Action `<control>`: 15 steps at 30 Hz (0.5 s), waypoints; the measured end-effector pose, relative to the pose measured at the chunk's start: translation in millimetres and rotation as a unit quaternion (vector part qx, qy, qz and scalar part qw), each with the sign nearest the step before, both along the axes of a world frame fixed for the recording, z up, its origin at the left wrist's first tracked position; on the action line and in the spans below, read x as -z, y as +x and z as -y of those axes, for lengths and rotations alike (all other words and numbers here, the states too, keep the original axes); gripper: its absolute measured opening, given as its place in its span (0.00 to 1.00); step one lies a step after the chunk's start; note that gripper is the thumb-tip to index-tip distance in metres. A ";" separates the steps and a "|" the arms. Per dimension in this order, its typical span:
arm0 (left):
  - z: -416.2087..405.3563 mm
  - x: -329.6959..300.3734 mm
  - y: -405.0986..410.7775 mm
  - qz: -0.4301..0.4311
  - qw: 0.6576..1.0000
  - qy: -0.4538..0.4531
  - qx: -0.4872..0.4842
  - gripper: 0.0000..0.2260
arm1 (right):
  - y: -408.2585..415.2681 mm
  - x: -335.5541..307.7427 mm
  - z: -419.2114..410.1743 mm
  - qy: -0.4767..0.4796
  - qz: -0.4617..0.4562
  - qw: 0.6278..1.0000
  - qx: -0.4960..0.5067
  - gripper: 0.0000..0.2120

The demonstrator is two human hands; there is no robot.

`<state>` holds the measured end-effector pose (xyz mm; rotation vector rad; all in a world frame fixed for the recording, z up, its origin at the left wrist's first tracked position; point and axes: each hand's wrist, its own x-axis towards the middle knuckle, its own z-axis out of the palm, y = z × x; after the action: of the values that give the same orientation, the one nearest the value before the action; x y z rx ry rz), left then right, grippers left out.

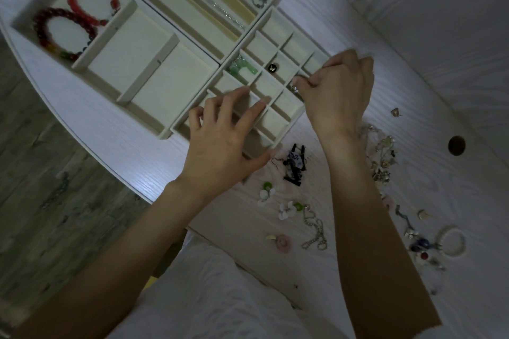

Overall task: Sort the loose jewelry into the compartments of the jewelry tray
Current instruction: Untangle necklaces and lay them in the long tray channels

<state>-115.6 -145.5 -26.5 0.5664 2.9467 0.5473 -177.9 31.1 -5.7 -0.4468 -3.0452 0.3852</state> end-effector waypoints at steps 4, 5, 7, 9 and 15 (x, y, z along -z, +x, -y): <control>-0.1 -0.5 0.0 -0.001 1.000 -0.001 0.001 0.34 | -2.8 6.9 1.9 0.028 0.025 0.999 0.016 0.10; -0.2 -0.2 -0.1 -0.001 1.000 -0.002 0.001 0.34 | -2.3 7.0 2.0 0.020 0.029 0.999 0.017 0.09; -0.2 0.2 -0.1 0.002 1.000 -0.004 0.001 0.34 | 0.9 5.5 2.1 -0.001 0.030 0.999 0.018 0.06; -0.5 -0.3 -0.1 0.003 1.000 -0.002 -0.001 0.33 | 3.8 3.7 1.5 -0.006 0.030 0.999 0.020 0.05; -0.7 -1.2 0.6 0.006 1.000 0.002 -0.003 0.33 | 5.9 -1.4 1.4 0.088 0.064 0.994 -0.016 0.07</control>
<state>-115.0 -144.8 -25.3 0.5518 2.9372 0.5555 -172.0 29.6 -4.3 -0.4299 -3.1766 0.0909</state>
